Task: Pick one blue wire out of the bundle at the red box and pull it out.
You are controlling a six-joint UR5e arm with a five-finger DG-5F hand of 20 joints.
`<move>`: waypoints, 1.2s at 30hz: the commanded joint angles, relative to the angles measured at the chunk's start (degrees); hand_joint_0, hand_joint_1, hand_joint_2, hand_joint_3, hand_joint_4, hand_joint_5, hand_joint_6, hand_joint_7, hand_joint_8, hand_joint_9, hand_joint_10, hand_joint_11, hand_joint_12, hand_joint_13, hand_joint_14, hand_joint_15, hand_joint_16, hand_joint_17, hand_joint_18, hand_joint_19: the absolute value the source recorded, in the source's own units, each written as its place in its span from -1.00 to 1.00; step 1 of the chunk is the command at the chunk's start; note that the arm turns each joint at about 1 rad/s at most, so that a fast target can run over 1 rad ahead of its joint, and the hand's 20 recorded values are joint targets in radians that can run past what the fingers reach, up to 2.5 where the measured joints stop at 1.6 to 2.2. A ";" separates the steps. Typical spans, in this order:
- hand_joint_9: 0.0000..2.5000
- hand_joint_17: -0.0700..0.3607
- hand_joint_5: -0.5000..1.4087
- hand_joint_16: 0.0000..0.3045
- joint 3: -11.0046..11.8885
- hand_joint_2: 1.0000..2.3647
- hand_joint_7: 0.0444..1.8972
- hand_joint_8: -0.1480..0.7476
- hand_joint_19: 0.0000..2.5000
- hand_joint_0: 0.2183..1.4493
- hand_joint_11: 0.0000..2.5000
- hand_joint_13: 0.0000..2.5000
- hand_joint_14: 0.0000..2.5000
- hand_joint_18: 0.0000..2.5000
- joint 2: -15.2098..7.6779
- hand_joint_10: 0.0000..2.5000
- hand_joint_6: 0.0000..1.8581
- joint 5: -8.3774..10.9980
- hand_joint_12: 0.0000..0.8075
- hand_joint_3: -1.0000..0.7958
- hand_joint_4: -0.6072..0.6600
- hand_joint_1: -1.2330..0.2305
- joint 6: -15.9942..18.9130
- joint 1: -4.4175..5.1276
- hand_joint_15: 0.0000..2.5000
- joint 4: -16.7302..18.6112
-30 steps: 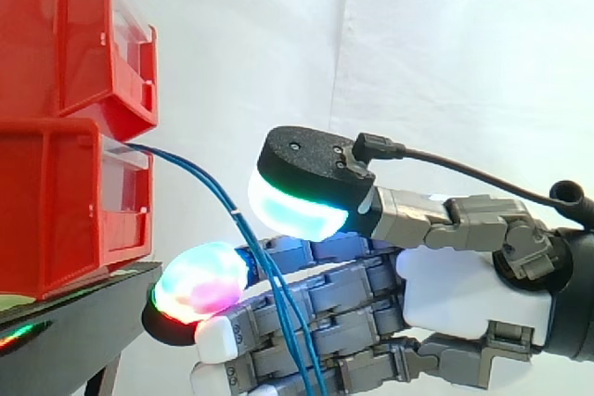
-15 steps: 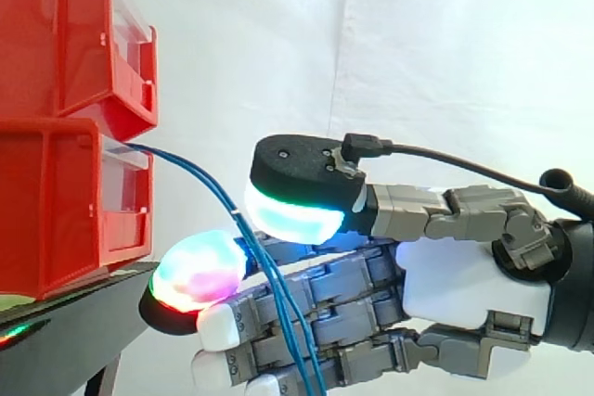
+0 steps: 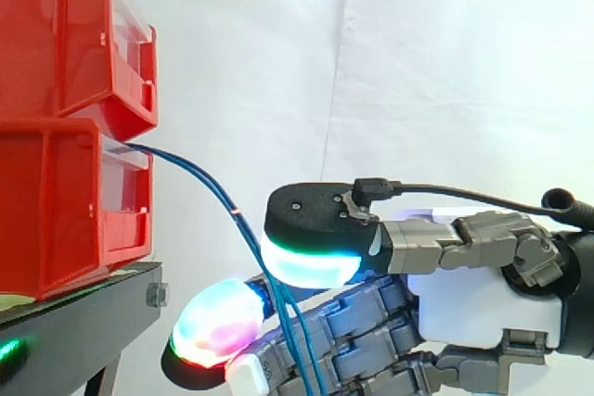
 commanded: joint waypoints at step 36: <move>-0.44 -0.04 -0.66 -0.60 0.09 -0.99 0.00 0.14 -0.65 -0.48 -0.61 -0.47 -0.99 -0.48 2.60 -0.99 -0.11 -0.56 0.11 -0.35 0.37 -0.22 -3.11 -1.56 -0.71 -0.13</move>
